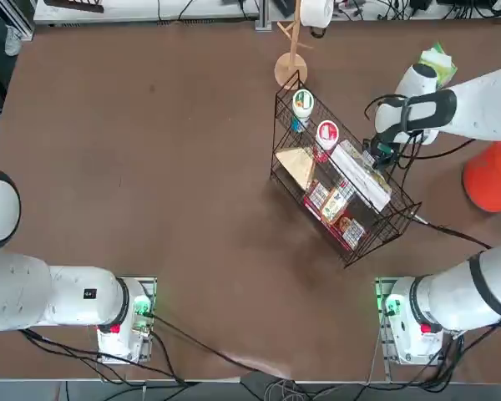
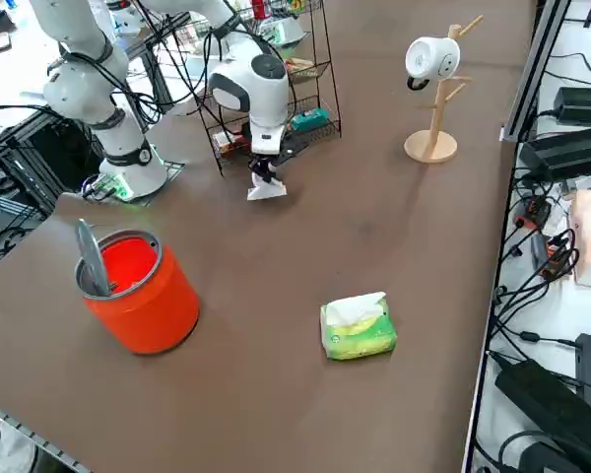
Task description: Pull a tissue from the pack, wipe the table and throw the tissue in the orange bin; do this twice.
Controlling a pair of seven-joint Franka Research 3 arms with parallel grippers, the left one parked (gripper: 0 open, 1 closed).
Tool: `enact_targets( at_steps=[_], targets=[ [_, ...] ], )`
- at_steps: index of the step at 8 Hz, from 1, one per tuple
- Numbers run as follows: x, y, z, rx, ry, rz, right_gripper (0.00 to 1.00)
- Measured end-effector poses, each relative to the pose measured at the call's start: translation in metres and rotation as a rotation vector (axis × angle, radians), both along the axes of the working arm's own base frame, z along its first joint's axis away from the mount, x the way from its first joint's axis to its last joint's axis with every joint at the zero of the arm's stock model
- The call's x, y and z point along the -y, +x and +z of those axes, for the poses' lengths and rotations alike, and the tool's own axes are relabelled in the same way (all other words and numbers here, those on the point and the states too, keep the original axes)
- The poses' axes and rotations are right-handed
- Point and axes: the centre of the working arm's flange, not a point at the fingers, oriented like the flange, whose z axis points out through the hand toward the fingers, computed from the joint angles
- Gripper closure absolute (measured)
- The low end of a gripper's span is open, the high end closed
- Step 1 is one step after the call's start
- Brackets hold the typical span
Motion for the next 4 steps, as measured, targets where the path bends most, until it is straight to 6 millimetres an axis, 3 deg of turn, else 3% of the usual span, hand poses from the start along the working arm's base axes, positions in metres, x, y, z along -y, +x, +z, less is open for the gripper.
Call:
enact_targets(
  at_steps=[4],
  targets=[
    [0.0143, 0.0005, -0.0016, -0.01, 0.008, 0.025, 0.98]
  ],
)
